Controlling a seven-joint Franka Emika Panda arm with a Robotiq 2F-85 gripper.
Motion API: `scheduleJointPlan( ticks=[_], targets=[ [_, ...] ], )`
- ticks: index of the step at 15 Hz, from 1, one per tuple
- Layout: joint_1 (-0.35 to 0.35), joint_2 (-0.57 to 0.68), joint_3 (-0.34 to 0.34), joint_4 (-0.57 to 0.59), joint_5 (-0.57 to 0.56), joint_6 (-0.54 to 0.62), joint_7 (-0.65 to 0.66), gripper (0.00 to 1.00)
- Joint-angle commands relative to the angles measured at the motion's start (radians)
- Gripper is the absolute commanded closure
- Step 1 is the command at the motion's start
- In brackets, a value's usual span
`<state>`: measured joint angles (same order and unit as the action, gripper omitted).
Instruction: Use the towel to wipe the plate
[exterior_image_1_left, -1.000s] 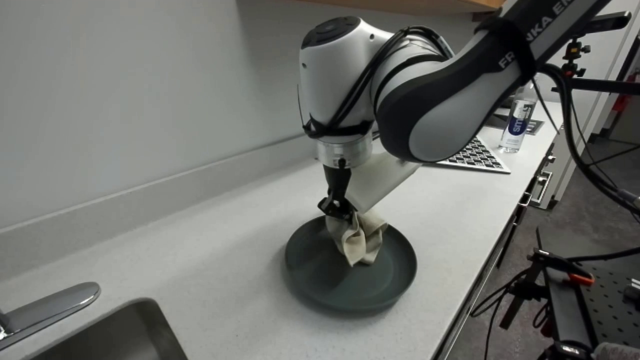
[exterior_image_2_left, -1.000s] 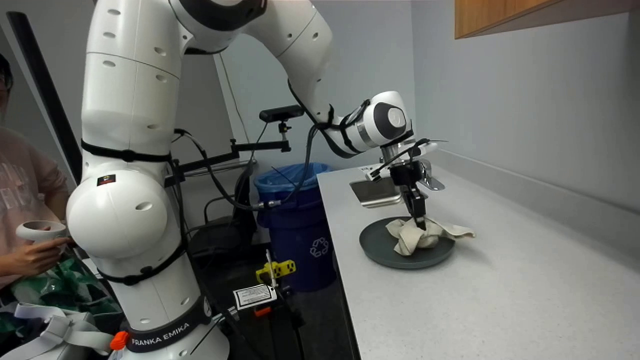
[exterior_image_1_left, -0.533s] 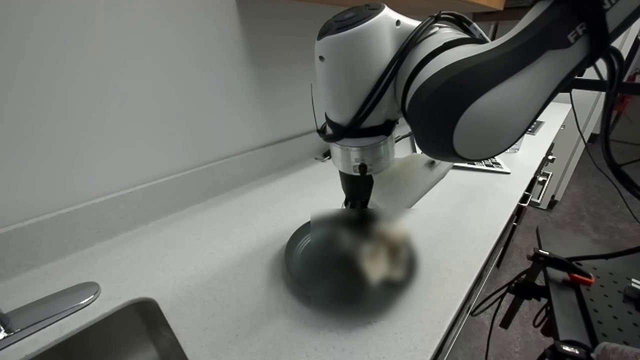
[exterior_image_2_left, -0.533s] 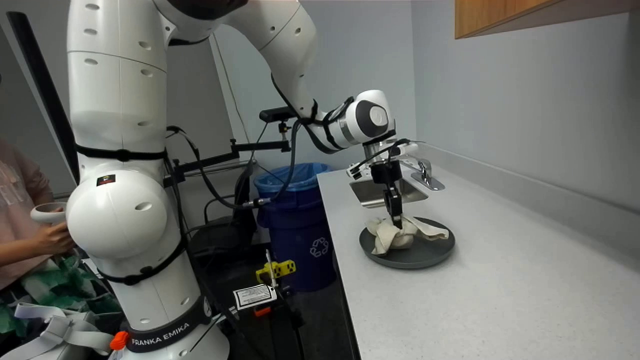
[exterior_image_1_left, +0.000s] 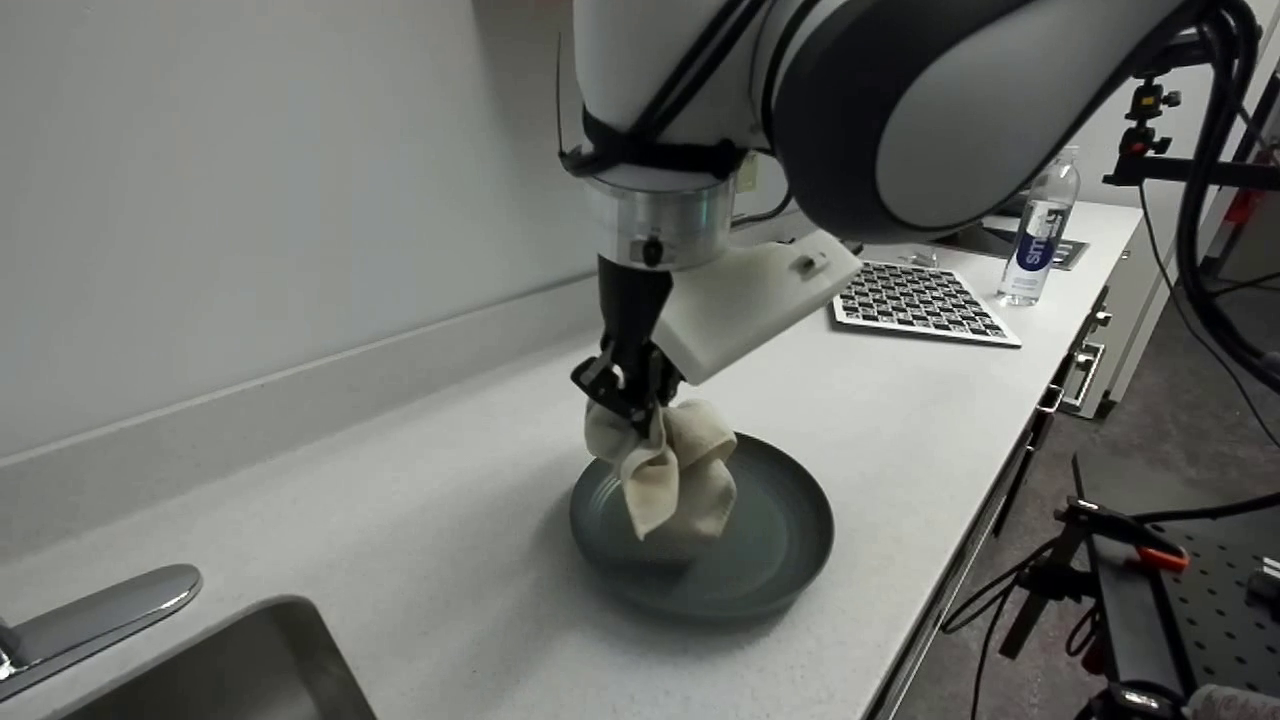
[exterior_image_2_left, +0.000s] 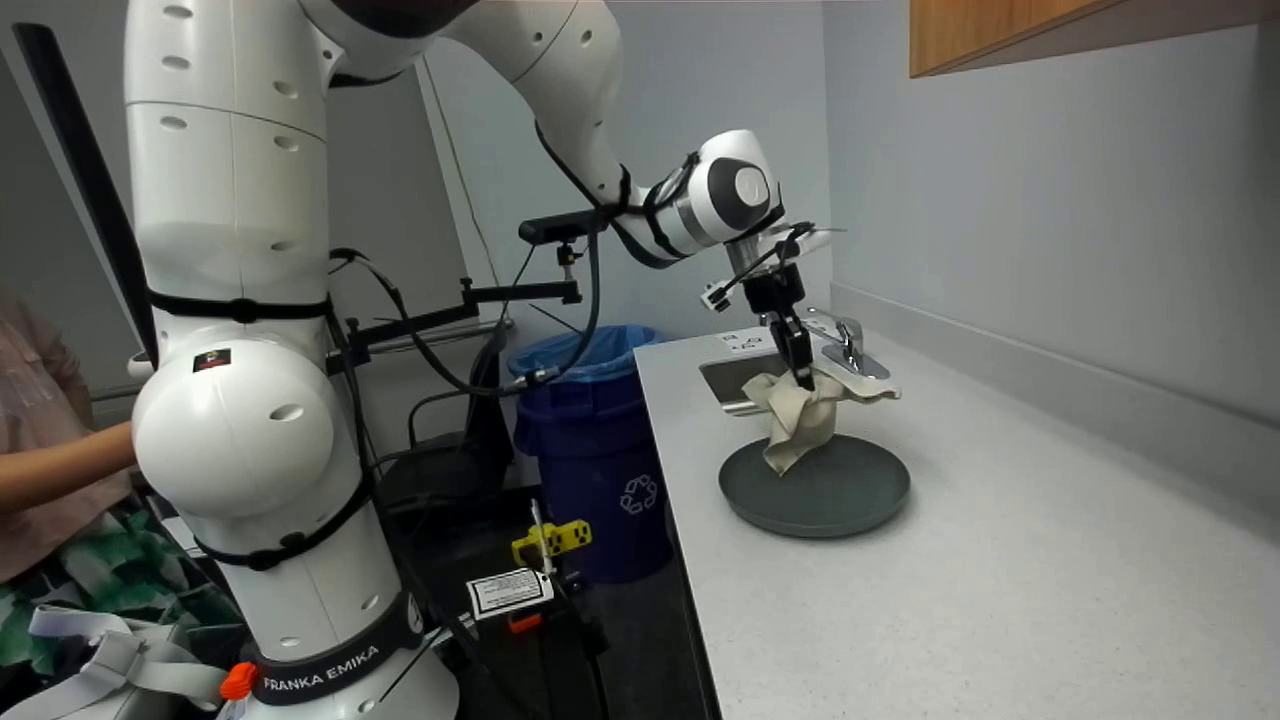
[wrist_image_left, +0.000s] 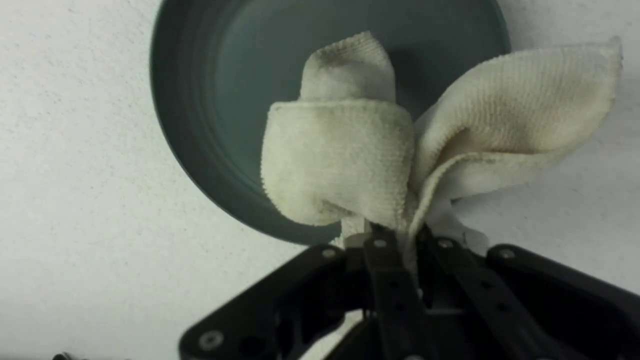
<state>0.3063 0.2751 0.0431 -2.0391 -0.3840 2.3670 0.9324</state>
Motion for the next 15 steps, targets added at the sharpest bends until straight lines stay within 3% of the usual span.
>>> scheduleJointPlan(
  ticks=[1,8,10,15],
  targets=[
    [-0.003,0.043,0.025,0.100,0.022,0.071,-0.010,0.97],
    [0.021,0.205,0.040,0.278,0.094,0.134,-0.054,0.97],
    [0.034,0.244,0.032,0.316,0.099,0.119,-0.071,0.63],
    [0.040,0.284,0.028,0.366,0.125,0.093,-0.115,0.27]
  ],
)
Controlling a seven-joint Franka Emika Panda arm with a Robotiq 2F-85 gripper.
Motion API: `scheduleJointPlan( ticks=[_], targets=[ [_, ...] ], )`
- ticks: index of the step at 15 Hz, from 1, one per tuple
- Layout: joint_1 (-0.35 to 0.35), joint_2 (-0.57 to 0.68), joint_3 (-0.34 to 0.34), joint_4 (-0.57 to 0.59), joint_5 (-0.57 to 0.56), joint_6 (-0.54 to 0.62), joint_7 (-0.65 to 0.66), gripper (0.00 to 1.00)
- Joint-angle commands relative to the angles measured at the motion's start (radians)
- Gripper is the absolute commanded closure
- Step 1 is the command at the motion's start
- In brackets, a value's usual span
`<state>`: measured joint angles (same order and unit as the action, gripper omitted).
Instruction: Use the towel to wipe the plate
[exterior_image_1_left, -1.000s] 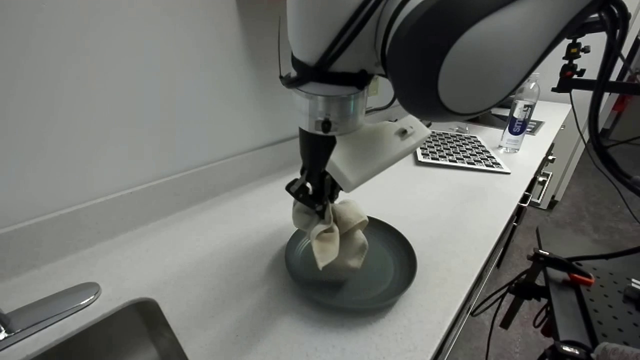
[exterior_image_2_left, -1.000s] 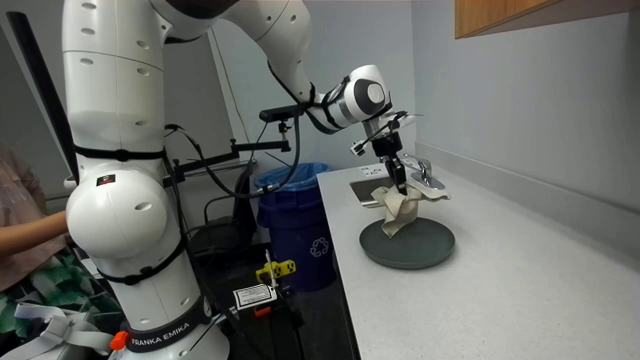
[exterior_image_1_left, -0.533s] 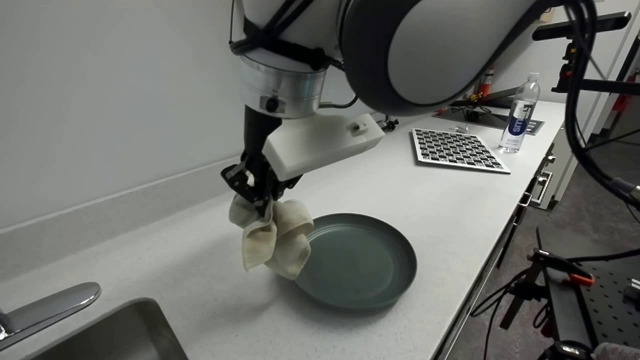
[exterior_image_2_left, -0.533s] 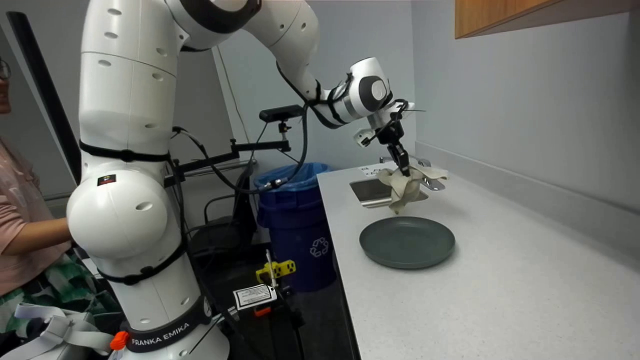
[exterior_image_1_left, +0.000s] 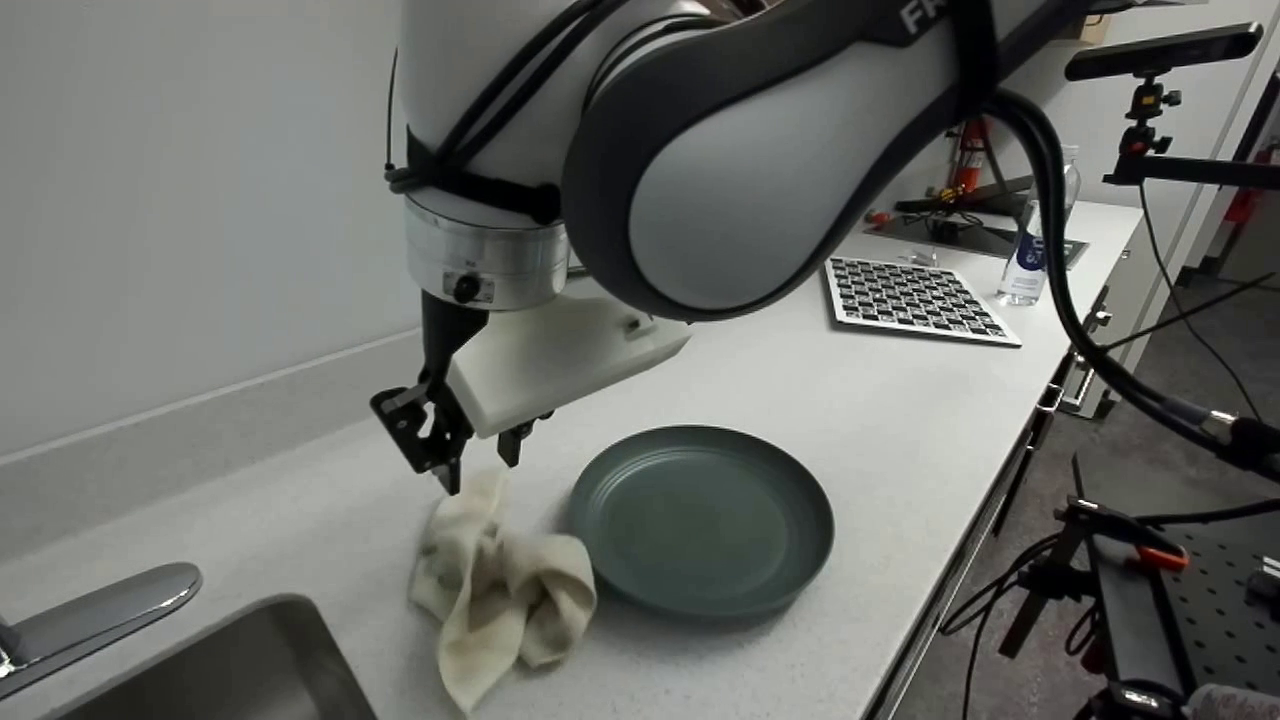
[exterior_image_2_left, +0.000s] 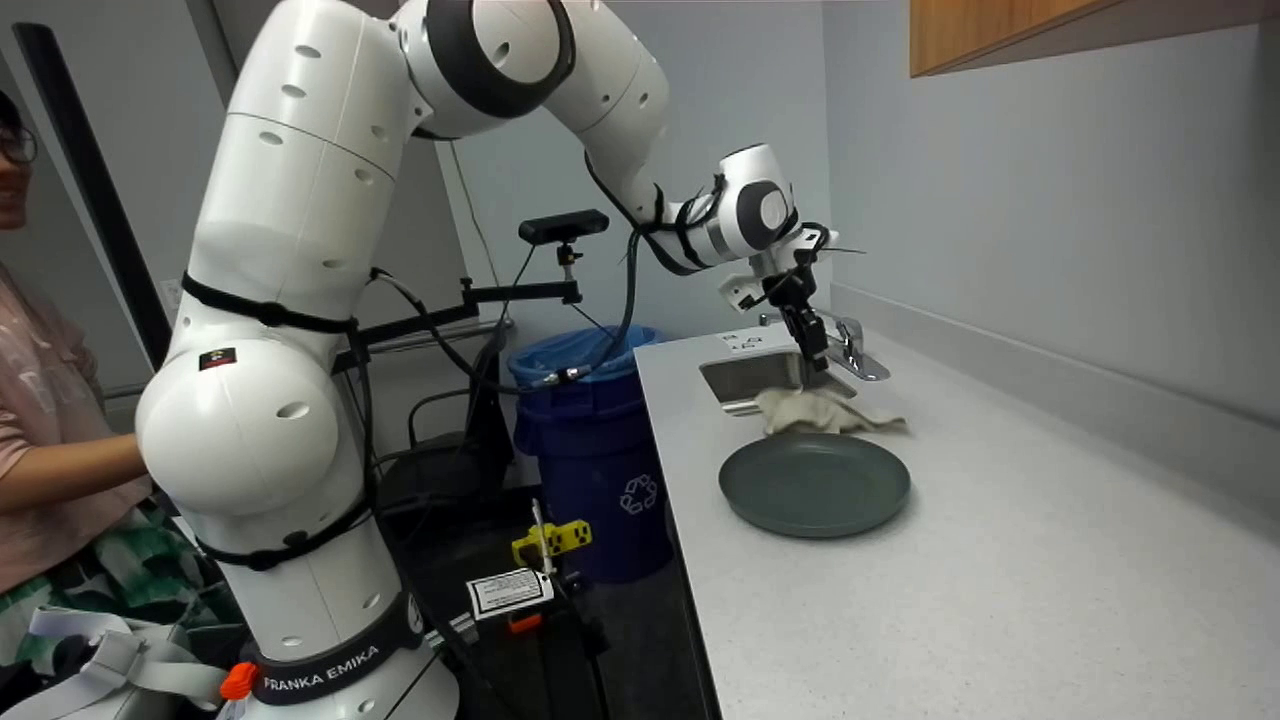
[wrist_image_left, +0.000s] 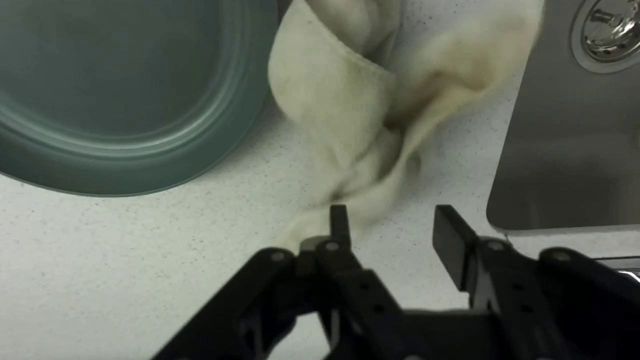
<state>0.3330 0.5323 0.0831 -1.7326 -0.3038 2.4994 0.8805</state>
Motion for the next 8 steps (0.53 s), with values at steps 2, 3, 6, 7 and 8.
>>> scheduleJointPlan(
  ticks=[2,3,6,7,8],
  targets=[
    [0.010,0.016,-0.012,0.054,0.058,-0.069,-0.088,0.12],
    [0.003,0.003,-0.007,0.045,0.074,-0.094,-0.109,0.05],
    [-0.010,-0.034,0.002,0.023,0.101,-0.207,-0.186,0.00],
    [-0.017,-0.051,0.008,0.011,0.117,-0.243,-0.215,0.00],
    [-0.017,-0.065,0.005,0.004,0.122,-0.274,-0.232,0.00]
  ],
)
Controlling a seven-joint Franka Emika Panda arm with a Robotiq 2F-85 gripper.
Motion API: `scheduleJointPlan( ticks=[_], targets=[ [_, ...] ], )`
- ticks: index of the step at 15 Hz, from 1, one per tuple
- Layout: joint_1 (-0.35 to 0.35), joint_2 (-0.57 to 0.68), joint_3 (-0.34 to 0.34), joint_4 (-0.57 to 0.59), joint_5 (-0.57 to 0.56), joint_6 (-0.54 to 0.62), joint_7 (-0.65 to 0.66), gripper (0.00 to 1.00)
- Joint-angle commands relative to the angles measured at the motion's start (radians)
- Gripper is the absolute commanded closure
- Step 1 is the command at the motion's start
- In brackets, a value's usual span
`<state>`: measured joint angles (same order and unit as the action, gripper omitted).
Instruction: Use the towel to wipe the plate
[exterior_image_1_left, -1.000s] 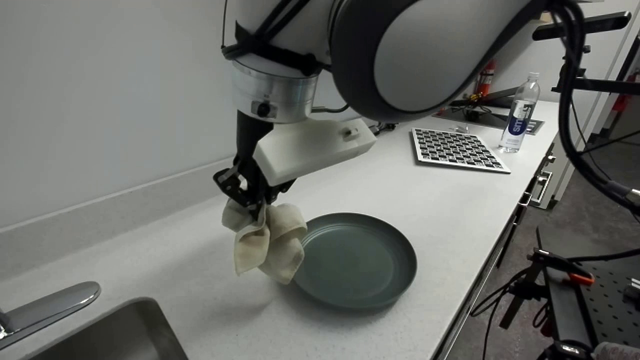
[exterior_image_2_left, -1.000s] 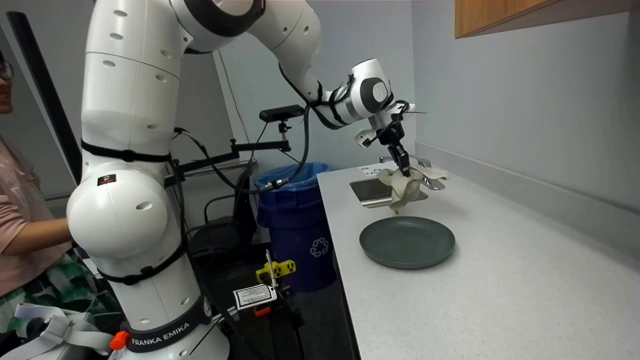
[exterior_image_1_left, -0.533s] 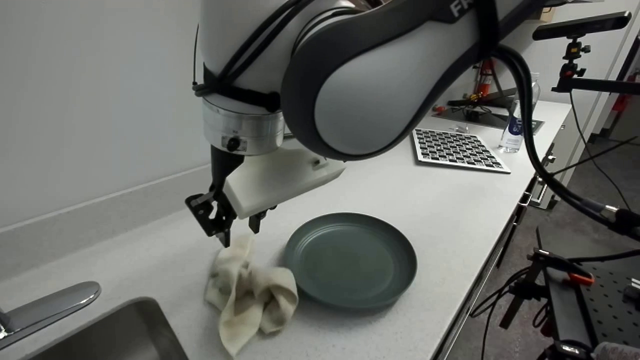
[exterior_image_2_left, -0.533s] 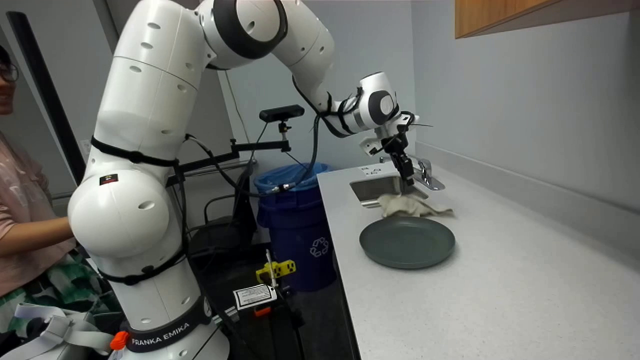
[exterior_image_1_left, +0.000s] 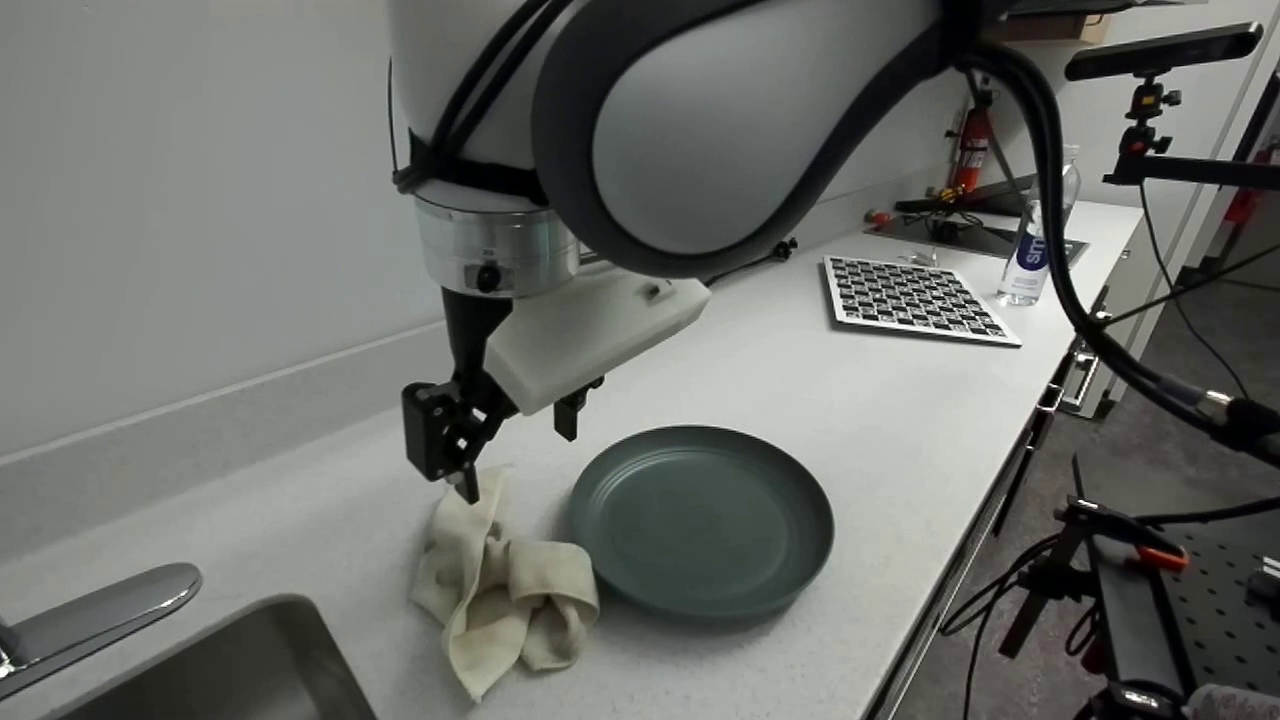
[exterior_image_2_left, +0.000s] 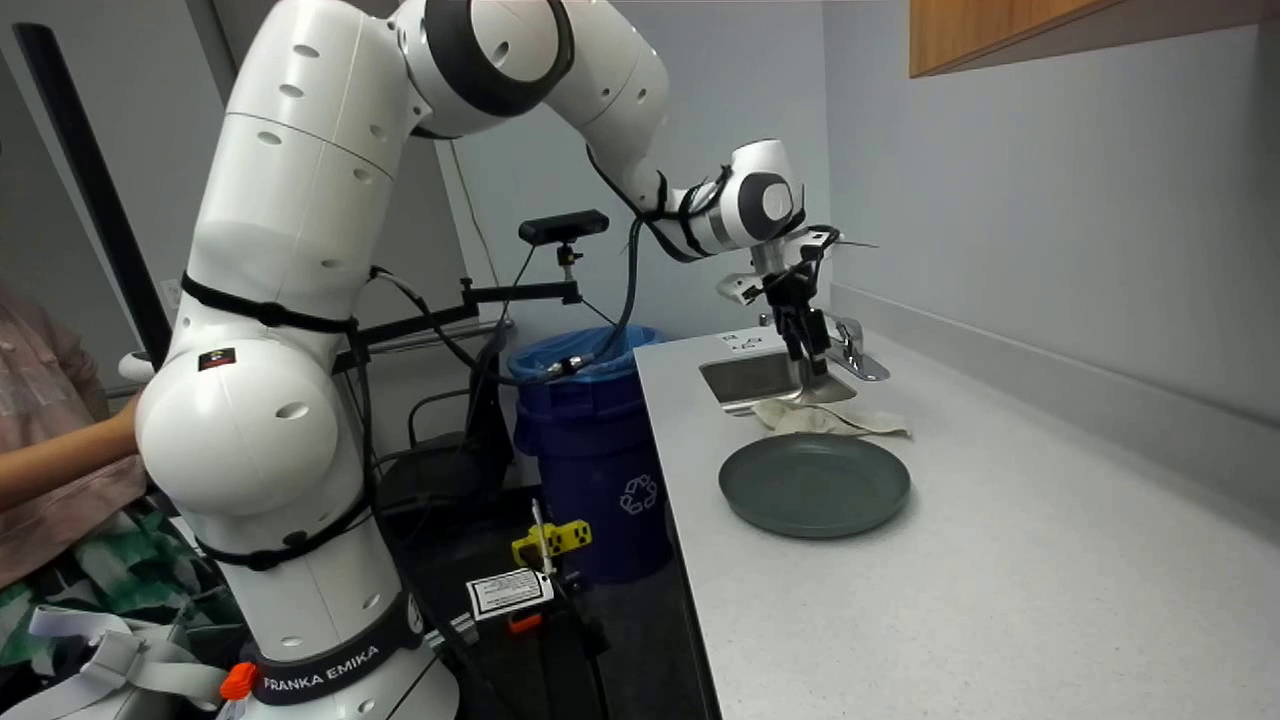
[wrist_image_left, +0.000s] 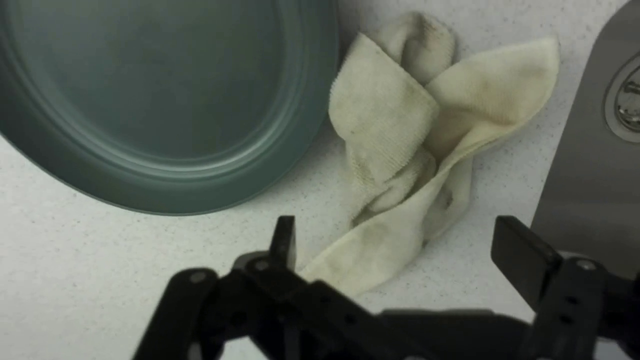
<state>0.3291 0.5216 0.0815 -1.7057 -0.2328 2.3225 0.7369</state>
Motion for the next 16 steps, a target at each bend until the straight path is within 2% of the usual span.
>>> scheduleJointPlan(
  ticks=[1,6,16],
  targets=[
    [-0.015,-0.070,0.004,-0.032,0.054,-0.126,-0.105,0.00],
    [-0.037,-0.202,0.002,-0.143,0.052,-0.192,-0.173,0.00],
    [-0.090,-0.585,0.034,-0.478,0.100,-0.175,-0.267,0.00]
  ],
)
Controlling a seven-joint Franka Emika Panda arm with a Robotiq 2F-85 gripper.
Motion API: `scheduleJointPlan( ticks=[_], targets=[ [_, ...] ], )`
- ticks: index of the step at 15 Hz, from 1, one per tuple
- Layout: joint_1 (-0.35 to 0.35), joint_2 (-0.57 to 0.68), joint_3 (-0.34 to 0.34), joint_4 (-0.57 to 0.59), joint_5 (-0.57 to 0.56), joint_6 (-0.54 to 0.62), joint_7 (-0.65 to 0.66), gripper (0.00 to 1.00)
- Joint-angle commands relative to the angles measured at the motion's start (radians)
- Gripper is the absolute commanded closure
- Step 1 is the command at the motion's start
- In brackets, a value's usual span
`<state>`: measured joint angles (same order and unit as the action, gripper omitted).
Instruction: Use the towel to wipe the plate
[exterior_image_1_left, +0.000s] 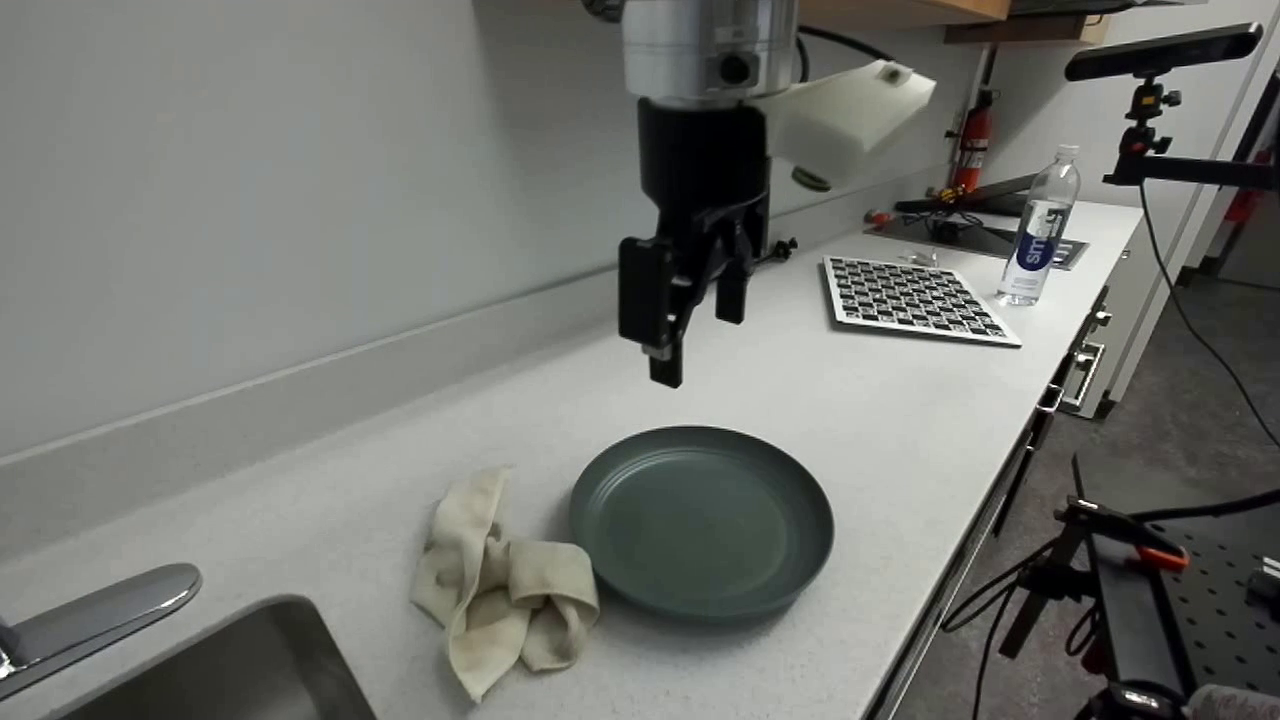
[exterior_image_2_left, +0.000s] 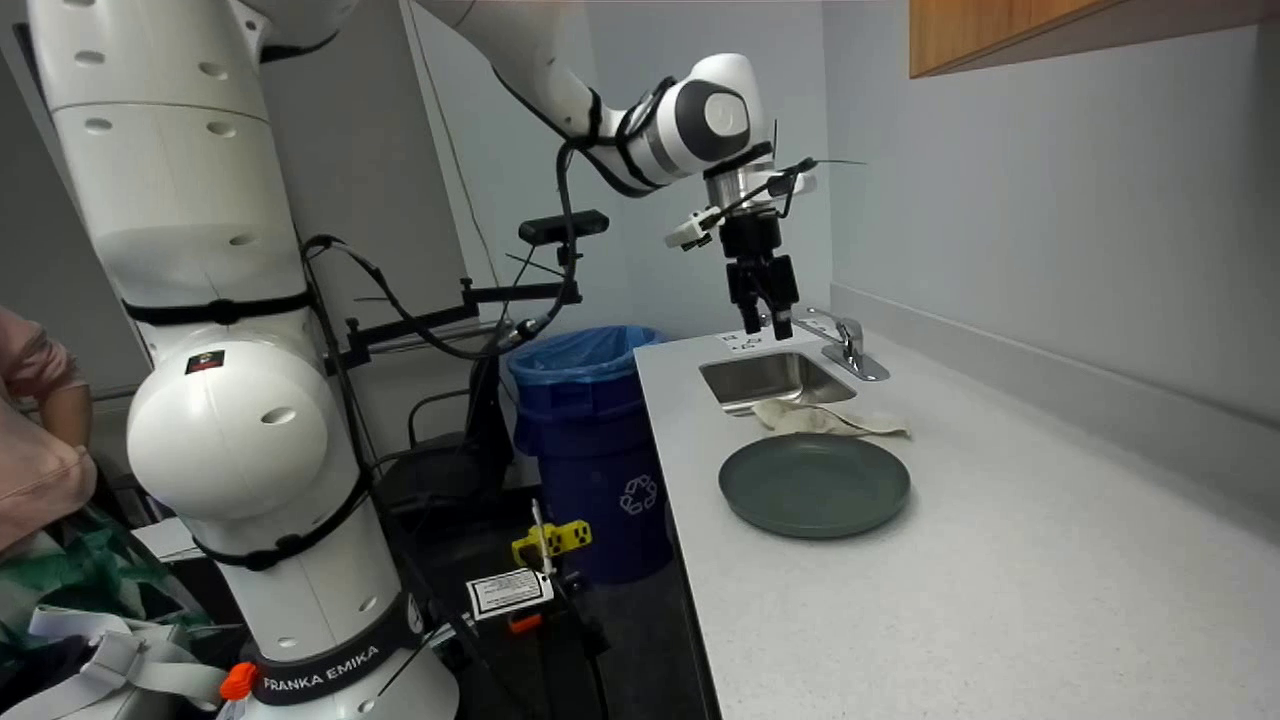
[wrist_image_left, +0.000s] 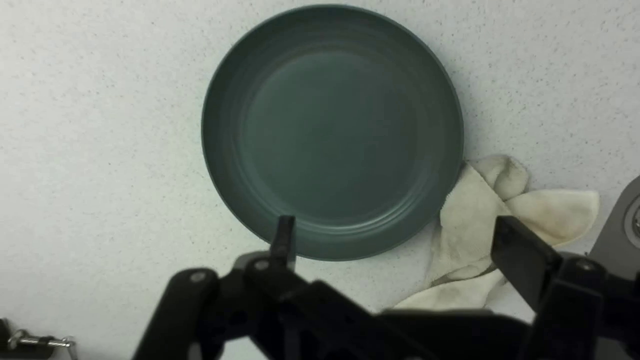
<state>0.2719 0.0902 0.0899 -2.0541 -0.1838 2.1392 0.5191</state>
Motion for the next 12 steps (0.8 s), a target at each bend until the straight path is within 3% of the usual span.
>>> scheduleJointPlan(
  ticks=[1,3,4,7,12],
  targets=[
    [-0.038,-0.190,0.029,-0.155,0.058,0.007,-0.052,0.00],
    [-0.047,-0.266,0.036,-0.204,0.079,0.004,-0.054,0.00],
    [-0.051,-0.160,0.048,-0.118,0.042,-0.003,-0.019,0.00],
    [-0.062,-0.236,0.057,-0.174,0.052,-0.002,-0.023,0.00],
    [-0.064,-0.243,0.059,-0.188,0.053,-0.002,-0.024,0.00]
  ],
)
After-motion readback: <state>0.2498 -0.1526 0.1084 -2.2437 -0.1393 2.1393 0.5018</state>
